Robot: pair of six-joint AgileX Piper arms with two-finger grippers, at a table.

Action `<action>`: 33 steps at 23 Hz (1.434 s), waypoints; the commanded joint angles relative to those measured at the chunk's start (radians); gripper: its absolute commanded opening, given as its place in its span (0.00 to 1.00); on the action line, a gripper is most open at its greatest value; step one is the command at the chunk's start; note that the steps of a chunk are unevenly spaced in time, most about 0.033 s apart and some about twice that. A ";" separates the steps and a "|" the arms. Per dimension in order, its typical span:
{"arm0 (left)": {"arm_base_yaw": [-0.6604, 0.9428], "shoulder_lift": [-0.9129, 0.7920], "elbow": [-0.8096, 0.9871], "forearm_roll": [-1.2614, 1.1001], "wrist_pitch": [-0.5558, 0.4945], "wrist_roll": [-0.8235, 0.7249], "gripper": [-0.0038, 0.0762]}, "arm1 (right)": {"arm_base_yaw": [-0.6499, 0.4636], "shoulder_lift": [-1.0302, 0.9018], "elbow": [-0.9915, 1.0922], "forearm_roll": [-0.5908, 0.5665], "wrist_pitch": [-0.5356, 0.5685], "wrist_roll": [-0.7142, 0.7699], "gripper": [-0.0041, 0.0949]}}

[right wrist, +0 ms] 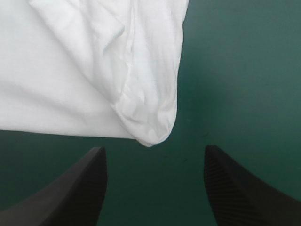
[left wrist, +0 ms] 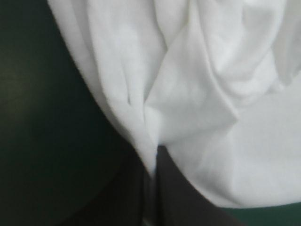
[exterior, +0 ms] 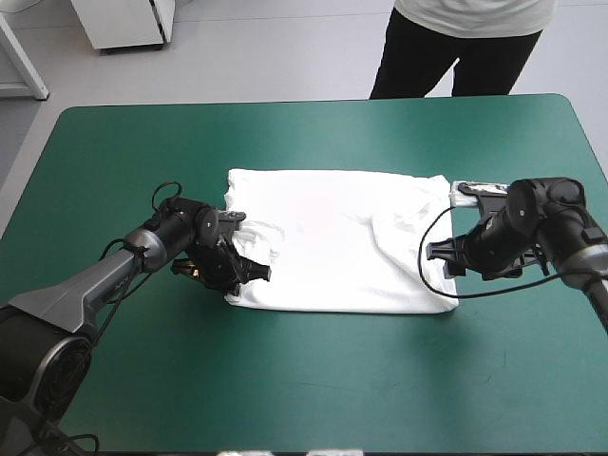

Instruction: Fold the cloth

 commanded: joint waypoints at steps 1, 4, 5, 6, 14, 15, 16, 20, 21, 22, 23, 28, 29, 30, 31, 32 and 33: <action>-0.007 0.002 0.005 0.004 -0.016 0.002 0.04 | -0.004 0.042 -0.022 0.001 -0.051 -0.013 0.64; -0.007 0.002 0.005 0.004 -0.014 0.002 0.04 | -0.004 0.071 0.049 0.031 -0.159 -0.002 0.64; -0.007 0.002 0.005 0.004 -0.014 0.002 0.04 | -0.004 0.071 0.068 0.034 -0.174 -0.002 0.64; -0.007 0.002 0.005 0.004 -0.016 0.002 0.04 | -0.004 0.071 0.090 0.034 -0.189 -0.002 0.64; -0.007 0.002 0.005 0.004 -0.022 0.002 0.04 | 0.032 0.115 0.242 0.059 -0.331 0.009 0.63; -0.007 0.002 0.005 0.004 -0.022 0.002 0.04 | 0.047 0.121 0.246 0.059 -0.339 0.014 0.62; -0.007 0.002 0.005 0.004 -0.022 0.002 0.04 | 0.075 0.134 0.254 0.052 -0.353 0.044 0.56; -0.007 0.002 0.005 0.004 -0.022 0.002 0.04 | 0.134 0.162 0.254 -0.015 -0.361 0.159 0.18; -0.007 0.002 0.005 0.004 -0.022 0.002 0.04 | 0.134 0.162 0.254 -0.015 -0.361 0.162 0.10; -0.007 0.002 0.003 0.004 -0.018 0.002 0.04 | 0.134 0.158 0.254 -0.015 -0.359 0.163 0.02; -0.007 0.002 -0.002 0.004 -0.007 0.005 0.04 | 0.134 0.155 0.254 -0.015 -0.356 0.166 0.03; -0.007 -0.035 -0.063 0.066 0.057 0.024 0.04 | 0.134 0.103 0.213 -0.049 -0.301 0.167 0.02; -0.007 -0.050 -0.076 0.080 0.058 0.024 0.04 | 0.134 0.092 0.197 -0.060 -0.293 0.170 0.02; -0.007 -0.066 -0.088 0.091 0.060 0.024 0.04 | 0.134 0.083 0.182 -0.070 -0.286 0.172 0.02; -0.007 -0.081 -0.104 0.099 0.063 0.024 0.04 | 0.134 0.072 0.160 -0.079 -0.279 0.172 0.02; -0.007 -0.093 -0.121 0.104 0.066 0.024 0.04 | 0.134 0.064 0.136 -0.083 -0.270 0.172 0.02; -0.005 -0.100 -0.140 0.104 0.066 0.024 0.04 | 0.134 0.058 0.110 -0.086 -0.260 0.172 0.02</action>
